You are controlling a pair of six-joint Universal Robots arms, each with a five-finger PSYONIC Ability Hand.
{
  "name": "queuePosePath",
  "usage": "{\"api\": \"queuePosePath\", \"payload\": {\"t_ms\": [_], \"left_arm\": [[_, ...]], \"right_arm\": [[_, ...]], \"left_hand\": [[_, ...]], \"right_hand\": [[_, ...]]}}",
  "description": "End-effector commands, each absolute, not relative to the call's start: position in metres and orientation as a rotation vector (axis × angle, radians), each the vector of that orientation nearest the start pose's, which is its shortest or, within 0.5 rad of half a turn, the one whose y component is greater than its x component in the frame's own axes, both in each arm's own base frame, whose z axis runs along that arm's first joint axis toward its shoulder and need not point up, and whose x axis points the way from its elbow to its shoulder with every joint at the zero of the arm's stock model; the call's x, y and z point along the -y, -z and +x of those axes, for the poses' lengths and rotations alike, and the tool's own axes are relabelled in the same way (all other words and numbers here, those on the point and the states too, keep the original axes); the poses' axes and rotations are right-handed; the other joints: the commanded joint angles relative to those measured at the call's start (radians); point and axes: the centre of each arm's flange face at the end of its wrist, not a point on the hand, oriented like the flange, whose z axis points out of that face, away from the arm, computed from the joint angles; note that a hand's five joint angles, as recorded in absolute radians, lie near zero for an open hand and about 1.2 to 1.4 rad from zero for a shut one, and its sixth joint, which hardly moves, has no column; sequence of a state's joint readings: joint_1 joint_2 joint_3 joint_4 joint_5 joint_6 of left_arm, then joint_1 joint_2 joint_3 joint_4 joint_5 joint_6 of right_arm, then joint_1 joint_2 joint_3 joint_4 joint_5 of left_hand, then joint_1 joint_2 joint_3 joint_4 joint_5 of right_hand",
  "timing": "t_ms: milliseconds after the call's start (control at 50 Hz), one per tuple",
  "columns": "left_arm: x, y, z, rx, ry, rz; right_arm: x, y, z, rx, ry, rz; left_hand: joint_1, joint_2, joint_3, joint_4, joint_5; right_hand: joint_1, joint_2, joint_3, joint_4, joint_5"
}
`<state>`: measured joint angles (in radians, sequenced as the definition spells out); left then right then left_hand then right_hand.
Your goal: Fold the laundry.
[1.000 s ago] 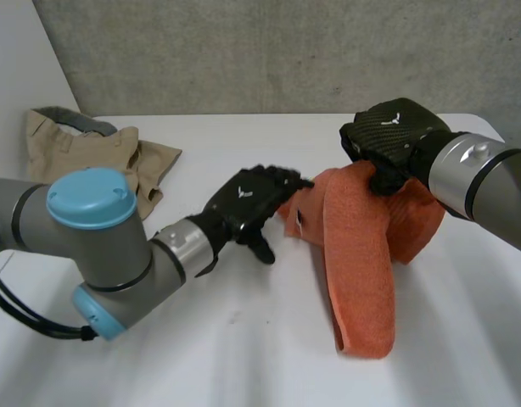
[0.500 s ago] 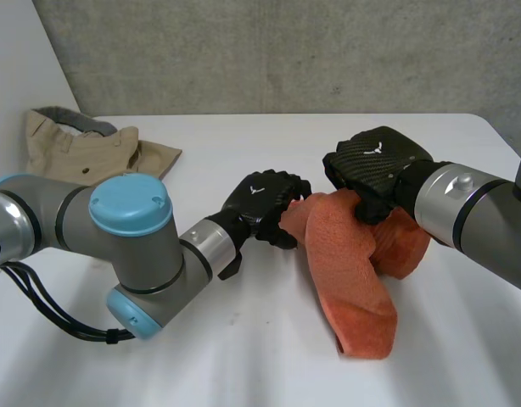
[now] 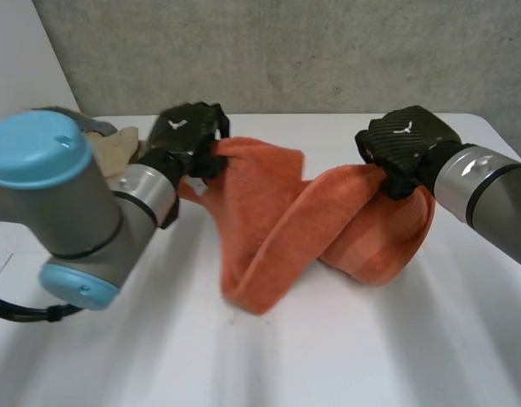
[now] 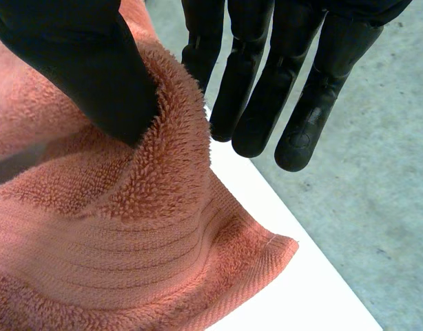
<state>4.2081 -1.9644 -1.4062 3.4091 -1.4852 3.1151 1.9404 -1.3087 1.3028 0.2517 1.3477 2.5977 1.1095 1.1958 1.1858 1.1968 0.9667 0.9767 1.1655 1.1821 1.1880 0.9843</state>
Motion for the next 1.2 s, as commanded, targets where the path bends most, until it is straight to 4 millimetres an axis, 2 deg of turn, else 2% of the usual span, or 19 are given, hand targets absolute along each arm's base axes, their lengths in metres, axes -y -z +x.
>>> {"api": "queuePosePath", "payload": {"t_ms": [20,240,360,400,440,520,560,580,620,680,780,860,900,940,960,1020,1040,1140,1200], "left_arm": [[0.282,-0.25,-0.297,-2.393,2.431,0.754],[0.3,-0.247,-0.264,-2.414,2.325,0.638],[0.299,-0.238,-0.257,-2.443,2.209,0.68],[0.304,-0.238,-0.256,-2.401,2.199,0.711],[0.311,-0.242,-0.257,-2.352,2.211,0.728],[0.339,-0.268,-0.265,-2.175,2.343,0.717],[0.353,-0.295,-0.27,-2.064,2.461,0.681],[0.356,-0.306,-0.27,-2.022,2.502,0.668],[0.362,-0.338,-0.271,-1.893,2.632,0.603],[0.366,-0.37,-0.269,-1.735,2.793,0.463],[0.359,-0.393,-0.258,-1.579,2.897,0.281],[0.352,-0.375,-0.251,-1.669,2.827,0.274],[0.352,-0.358,-0.248,-1.745,2.767,0.288],[0.349,-0.33,-0.242,-1.899,2.637,0.315],[0.346,-0.319,-0.241,-1.96,2.584,0.33],[0.335,-0.28,-0.235,-2.189,2.367,0.372],[0.331,-0.272,-0.235,-2.237,2.315,0.385],[0.309,-0.211,-0.232,-2.521,1.973,0.478],[0.308,-0.194,-0.231,-2.577,1.891,0.49]], "right_arm": [[0.275,-0.285,0.262,-2.058,1.947,-1.22],[0.282,-0.258,0.261,-2.144,1.837,-1.275],[0.277,-0.238,0.26,-2.199,1.699,-1.494],[0.282,-0.241,0.262,-2.176,1.739,-1.517],[0.299,-0.257,0.269,-2.119,1.902,-1.465],[0.337,-0.285,0.277,-2.043,2.189,-1.236],[0.35,-0.304,0.278,-1.969,2.326,-1.115],[0.359,-0.327,0.28,-1.864,2.459,-0.996],[0.364,-0.347,0.281,-1.748,2.56,-0.899],[0.37,-0.373,0.28,-1.545,2.702,-0.745],[0.366,-0.391,0.277,-1.354,2.803,-0.649],[0.352,-0.383,0.272,-1.403,2.771,-0.681],[0.349,-0.363,0.265,-1.498,2.71,-0.742],[0.347,-0.346,0.259,-1.577,2.65,-0.807],[0.343,-0.329,0.253,-1.66,2.569,-0.896],[0.331,-0.302,0.248,-1.766,2.417,-1.061],[0.322,-0.283,0.244,-1.837,2.311,-1.163],[0.292,-0.227,0.239,-2.015,1.974,-1.443],[0.282,-0.207,0.235,-2.076,1.859,-1.59]], "left_hand": [[0.287,0.2,0.21,0.199,0.255],[0.287,0.2,0.21,0.199,0.255],[0.287,0.2,0.21,0.199,0.255],[0.287,0.2,0.21,0.199,0.255],[0.287,0.2,0.21,0.199,0.255],[0.287,0.2,0.21,0.199,0.255],[0.287,0.2,0.21,0.199,0.255],[0.284,0.198,0.208,0.197,0.253],[0.281,0.195,0.205,0.194,0.25],[0.281,0.195,0.205,0.194,0.25],[0.287,0.2,0.21,0.199,0.255],[0.287,0.2,0.21,0.199,0.255],[0.281,0.195,0.205,0.194,0.25],[0.255,0.169,0.179,0.168,0.223],[0.24,0.154,0.164,0.153,0.209],[0.155,0.069,0.079,0.068,0.124],[0.135,0.048,0.058,0.047,0.103],[0.064,-0.022,-0.012,-0.023,0.032],[0.067,-0.019,-0.009,-0.02,0.035]], "right_hand": [[0.42,0.231,0.214,0.208,0.237],[0.42,0.231,0.214,0.208,0.237],[0.42,0.231,0.214,0.208,0.237],[0.42,0.231,0.214,0.208,0.237],[0.42,0.231,0.214,0.208,0.237],[0.42,0.231,0.214,0.208,0.237],[0.42,0.231,0.214,0.208,0.237],[0.42,0.231,0.214,0.208,0.237],[0.42,0.231,0.214,0.208,0.237],[0.42,0.231,0.214,0.208,0.237],[0.42,0.231,0.214,0.208,0.237],[0.42,0.231,0.214,0.208,0.237],[0.42,0.231,0.214,0.208,0.237],[0.42,0.231,0.214,0.208,0.237],[0.42,0.231,0.214,0.208,0.237],[0.42,0.231,0.214,0.208,0.237],[0.42,0.231,0.214,0.208,0.237],[0.42,0.231,0.214,0.208,0.237],[0.42,0.231,0.214,0.208,0.237]]}}
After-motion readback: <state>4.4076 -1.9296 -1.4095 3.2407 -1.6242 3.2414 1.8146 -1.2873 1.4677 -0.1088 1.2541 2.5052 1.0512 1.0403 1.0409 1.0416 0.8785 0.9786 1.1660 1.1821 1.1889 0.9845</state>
